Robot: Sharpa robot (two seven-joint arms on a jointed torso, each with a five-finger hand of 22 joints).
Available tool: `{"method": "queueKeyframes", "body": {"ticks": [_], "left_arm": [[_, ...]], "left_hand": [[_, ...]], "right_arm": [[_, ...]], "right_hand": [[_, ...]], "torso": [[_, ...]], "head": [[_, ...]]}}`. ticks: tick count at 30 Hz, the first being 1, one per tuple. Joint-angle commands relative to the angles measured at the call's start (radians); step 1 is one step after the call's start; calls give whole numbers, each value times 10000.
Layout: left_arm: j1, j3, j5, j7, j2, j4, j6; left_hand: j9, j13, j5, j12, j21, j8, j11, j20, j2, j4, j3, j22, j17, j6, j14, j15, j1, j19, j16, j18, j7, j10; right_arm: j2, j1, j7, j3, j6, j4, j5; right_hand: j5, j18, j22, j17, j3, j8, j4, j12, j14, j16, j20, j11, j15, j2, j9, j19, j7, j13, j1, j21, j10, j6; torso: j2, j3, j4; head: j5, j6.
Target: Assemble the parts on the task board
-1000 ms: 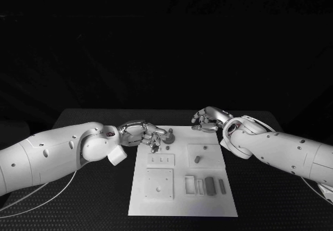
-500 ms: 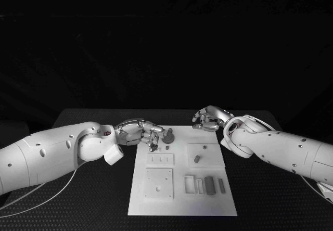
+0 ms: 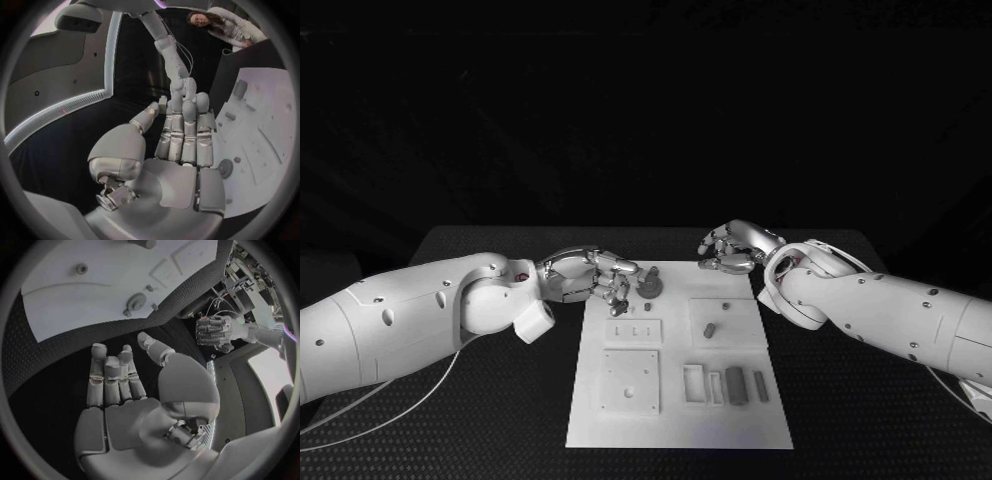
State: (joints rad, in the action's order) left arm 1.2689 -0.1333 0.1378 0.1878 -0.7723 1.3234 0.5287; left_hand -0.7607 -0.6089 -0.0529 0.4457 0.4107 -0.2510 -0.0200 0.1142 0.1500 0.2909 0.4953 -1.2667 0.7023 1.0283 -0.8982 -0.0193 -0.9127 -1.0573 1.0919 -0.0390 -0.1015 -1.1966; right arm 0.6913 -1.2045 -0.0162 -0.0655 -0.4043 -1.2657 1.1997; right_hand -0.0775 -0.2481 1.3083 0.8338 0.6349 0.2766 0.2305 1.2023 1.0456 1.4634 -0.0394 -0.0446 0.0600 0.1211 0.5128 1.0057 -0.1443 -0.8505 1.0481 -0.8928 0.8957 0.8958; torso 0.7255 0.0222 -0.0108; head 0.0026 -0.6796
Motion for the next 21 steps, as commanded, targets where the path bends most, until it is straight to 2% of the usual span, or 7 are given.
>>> {"method": "queueKeyframes", "body": {"ticks": [1, 5, 6, 7, 11, 14, 21], "left_arm": [[7, 9, -75, 155, 1, -6, -76], [8, 9, -172, -65, 4, 1, -1035], [8, 9, -197, -309, 3, 48, -1658], [9, 8, -381, -564, 17, 122, -2673], [9, 4, -981, -1207, 39, 271, -4788], [7, 3, -1192, -1293, 62, 410, -5445], [-6, 1, -1280, -1221, 118, 576, -5409]], "left_hand": [[-1442, -56, 44, 50, -33, -72, 9, 25, 341, -12, -57, -19, 13, -102, 56, 17, -284, 79, 63, -158, 1, 95], [-1492, -111, 41, 79, -29, -58, 15, 28, 285, -13, -32, -37, 20, -134, 48, 12, -323, 70, 74, -169, 0, 108], [-1497, -119, 39, 83, -28, -54, 17, 29, 278, -14, -24, -40, 20, -136, 43, 10, -332, 66, 75, -172, 0, 108], [-1504, -133, 37, 94, -24, -50, 21, 31, 266, -19, -14, -44, 21, -135, 33, 6, -340, 55, 79, -175, 1, 101], [-1486, -215, -27, 151, 2, 12, 77, 68, 120, -32, 127, -60, 4, -68, -100, -48, -439, -58, 94, -201, 29, 21], [-1449, -243, -32, 155, -4, 53, 99, 85, 42, -43, 189, -58, -20, 21, -171, -71, -424, -105, 78, -193, 49, -32], [-1426, -256, -30, 153, -13, 80, 115, 95, 17, -41, 220, -56, -34, 72, -208, -82, -410, -125, 68, -187, 62, -70]], "right_arm": [[46, 6, 310, 5, -42, -180, 50], [97, 19, 979, 4, -457, -528, 419], [109, 34, 1267, 4, -657, -635, 430], [129, 63, 1562, 4, -834, -756, 412], [194, 164, 2437, 3, -1387, -1126, 253], [203, 212, 2815, 2, -1542, -1339, 0], [192, 273, 3311, 1, -1454, -1686, -909]], "right_hand": [[-14, -137, 136, -16, 9, -46, 64, 58, -8, -20, -8, 17, 21, -25, -15, -18, -85, 10, 90, 43, -35, 14], [-17, -137, 138, -22, -2, -53, 156, 60, -12, -23, -8, 15, 20, 4, -23, -19, -88, 18, 141, 47, -39, 1], [-18, -137, 139, -24, -3, -55, 188, 59, -15, -26, -9, 14, 19, 26, -26, -21, -89, 21, 162, 49, -40, -3], [-20, -137, 139, -28, 0, -59, 232, 57, -19, -30, -9, 13, 17, 66, -29, -29, -91, 25, 199, 54, -42, -9], [-22, -137, 138, -48, 32, -90, 368, 31, -64, -65, -32, -13, -7, 173, -50, -76, -113, 50, 348, 89, -82, -64], [-22, -137, 128, -80, 43, -145, 436, -36, -177, -140, -96, -63, -55, 306, -81, -191, -160, 88, 434, 167, -194, -162], [1, -137, 128, -130, -346, -275, 392, -160, -508, -300, -272, -192, -186, 520, -145, -504, -288, 150, 173, 355, -505, -438]], "torso": [[-1, 3, -5], [0, -2, -8], [-1, -4, -6], [-2, -4, -3], [-9, -2, 3], [-16, -4, 9], [-5, -1, 3]], "head": [[-9, 5], [-8, 15], [3, 42], [4, 50], [32, 134], [57, 167], [84, 207]]}}
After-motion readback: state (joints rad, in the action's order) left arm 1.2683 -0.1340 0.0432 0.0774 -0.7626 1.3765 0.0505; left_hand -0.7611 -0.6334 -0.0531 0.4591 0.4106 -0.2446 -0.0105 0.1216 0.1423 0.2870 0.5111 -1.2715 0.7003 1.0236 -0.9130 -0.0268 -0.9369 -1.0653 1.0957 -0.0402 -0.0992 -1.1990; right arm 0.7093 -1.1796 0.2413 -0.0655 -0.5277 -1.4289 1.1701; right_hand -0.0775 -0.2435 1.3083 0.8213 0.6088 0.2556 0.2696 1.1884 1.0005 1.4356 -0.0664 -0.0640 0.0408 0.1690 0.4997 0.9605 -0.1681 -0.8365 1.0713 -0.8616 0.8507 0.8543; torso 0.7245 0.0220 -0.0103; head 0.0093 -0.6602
